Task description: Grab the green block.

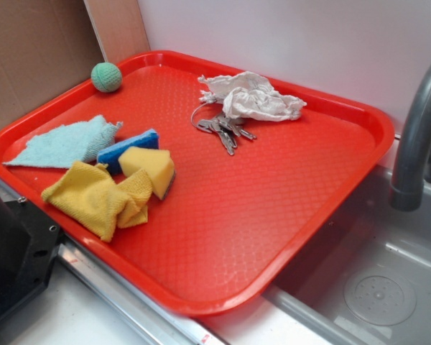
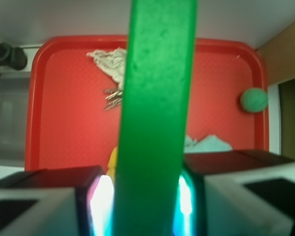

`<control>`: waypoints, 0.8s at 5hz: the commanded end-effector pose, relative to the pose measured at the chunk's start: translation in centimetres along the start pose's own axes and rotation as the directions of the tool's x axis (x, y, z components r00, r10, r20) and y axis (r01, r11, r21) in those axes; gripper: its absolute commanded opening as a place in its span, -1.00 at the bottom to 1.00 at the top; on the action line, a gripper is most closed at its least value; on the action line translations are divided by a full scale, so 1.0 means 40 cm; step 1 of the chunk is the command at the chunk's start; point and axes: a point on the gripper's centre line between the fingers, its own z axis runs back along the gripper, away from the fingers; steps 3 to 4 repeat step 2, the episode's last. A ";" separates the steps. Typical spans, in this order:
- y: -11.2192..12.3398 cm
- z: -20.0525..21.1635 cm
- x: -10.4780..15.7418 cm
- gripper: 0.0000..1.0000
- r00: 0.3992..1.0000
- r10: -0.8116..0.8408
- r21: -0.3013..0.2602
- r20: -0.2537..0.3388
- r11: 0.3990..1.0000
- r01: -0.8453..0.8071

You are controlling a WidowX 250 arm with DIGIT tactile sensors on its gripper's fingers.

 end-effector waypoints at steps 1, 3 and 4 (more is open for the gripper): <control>-0.077 -0.010 -0.042 -1.00 1.000 -0.006 0.021 -0.018 1.000 0.007; -0.068 -0.034 -0.046 -1.00 0.999 0.015 0.019 -0.044 1.000 -0.014; -0.068 -0.034 -0.046 -1.00 0.999 0.015 0.019 -0.044 1.000 -0.014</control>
